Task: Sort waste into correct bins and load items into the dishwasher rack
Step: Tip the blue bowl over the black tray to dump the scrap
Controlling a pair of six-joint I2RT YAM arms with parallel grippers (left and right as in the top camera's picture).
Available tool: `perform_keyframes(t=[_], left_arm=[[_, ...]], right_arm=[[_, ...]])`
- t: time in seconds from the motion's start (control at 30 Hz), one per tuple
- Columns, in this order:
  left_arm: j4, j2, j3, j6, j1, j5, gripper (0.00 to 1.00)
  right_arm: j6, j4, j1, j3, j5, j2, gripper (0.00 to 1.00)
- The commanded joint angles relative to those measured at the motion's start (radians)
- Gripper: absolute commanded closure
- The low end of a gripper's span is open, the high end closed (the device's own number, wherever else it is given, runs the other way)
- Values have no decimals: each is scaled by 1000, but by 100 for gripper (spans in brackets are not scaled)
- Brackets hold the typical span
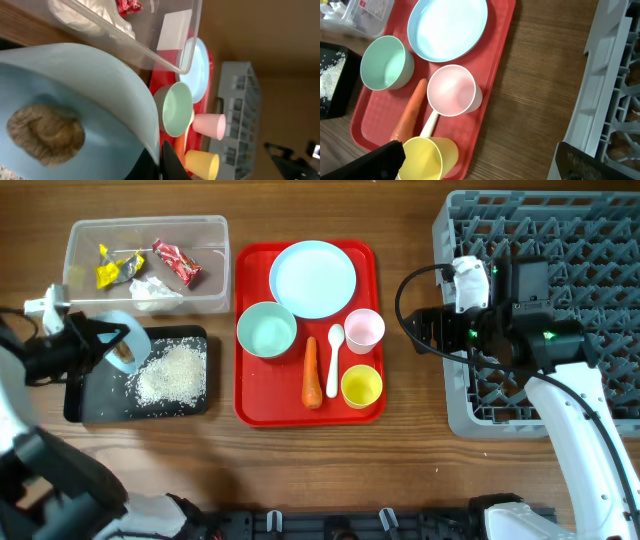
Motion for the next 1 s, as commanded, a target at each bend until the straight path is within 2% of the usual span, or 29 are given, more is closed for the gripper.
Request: perform_keyframes(t=[0.0, 0.17, 0.43, 0.6, 0.67, 0.77, 0.97], left_arm=[[-4, 111, 6, 174, 63, 191, 96], [-4, 220, 6, 278, 137, 335, 96], [-88, 237, 6, 280, 223, 430, 96], [-111, 237, 6, 285, 234, 434, 96], [-100, 237, 6, 338, 234, 425, 96], [-59, 237, 6, 350, 234, 387, 96], [-68, 237, 6, 573, 234, 387, 96]], right_arm=[[6, 5, -1, 14, 9, 11, 0], [6, 4, 0, 14, 9, 11, 0], [7, 5, -1, 14, 9, 11, 0], [6, 2, 0, 14, 9, 11, 0], [6, -3, 0, 14, 9, 11, 0], [7, -6, 0, 14, 8, 11, 0], [6, -6, 0, 14, 8, 11, 0]])
